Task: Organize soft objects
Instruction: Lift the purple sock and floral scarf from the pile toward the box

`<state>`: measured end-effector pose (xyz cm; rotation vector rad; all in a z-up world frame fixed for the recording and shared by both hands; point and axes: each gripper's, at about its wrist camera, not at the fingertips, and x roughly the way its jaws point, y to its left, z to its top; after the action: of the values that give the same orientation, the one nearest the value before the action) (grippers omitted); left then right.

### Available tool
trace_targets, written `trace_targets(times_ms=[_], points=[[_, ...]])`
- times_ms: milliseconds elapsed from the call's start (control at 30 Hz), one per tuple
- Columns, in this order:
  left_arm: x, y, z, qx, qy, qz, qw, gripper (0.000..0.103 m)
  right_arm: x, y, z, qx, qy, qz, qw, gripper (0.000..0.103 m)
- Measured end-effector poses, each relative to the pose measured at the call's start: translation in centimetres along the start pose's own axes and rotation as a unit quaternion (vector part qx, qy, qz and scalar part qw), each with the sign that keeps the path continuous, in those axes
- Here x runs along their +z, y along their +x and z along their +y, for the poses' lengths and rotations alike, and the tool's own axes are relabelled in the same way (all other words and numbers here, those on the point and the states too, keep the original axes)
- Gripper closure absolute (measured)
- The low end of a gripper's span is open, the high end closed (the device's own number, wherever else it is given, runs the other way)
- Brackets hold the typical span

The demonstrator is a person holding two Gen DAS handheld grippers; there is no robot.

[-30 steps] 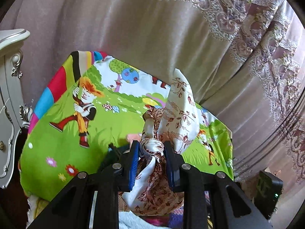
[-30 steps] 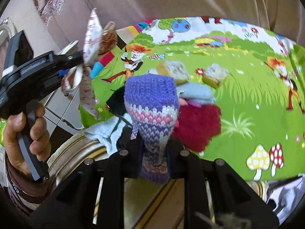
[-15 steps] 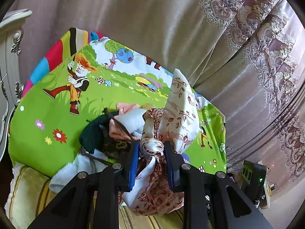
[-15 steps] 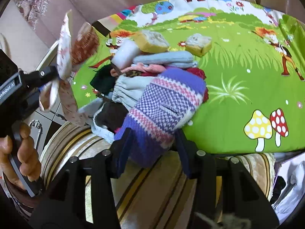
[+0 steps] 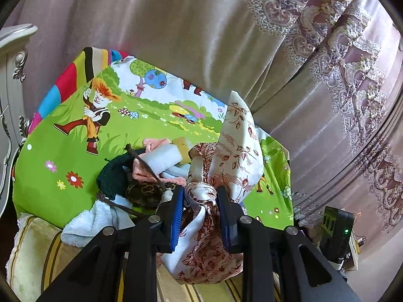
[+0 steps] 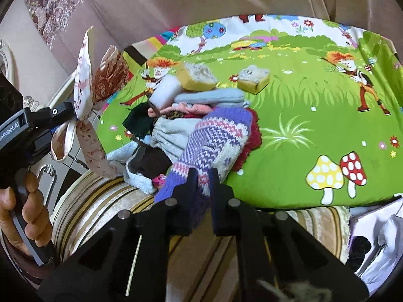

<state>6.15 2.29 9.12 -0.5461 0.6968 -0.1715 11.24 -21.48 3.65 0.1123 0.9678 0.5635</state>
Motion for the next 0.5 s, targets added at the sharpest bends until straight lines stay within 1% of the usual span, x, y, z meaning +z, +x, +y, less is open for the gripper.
trace_targets(times_ms=[133,233,500], points=[[-0.1,-0.2,-0.8,-0.007,0.006,-0.001,1.0000,0.076,-0.3,-1.8,-0.7,-0.002,0.010,-0.015,1.000,0.092],[-0.2,0.0,-1.5,-0.015,0.011,0.003,0.9998,0.076,-0.6,-3.3,-1.4,-0.011,0.016,-0.027,0.999,0.092],[-1.0,0.7,-3.5,-0.032,0.023,0.020,0.9990,0.076,-2.5,-6.1,-3.7,-0.024,0.040,-0.032,0.998,0.095]])
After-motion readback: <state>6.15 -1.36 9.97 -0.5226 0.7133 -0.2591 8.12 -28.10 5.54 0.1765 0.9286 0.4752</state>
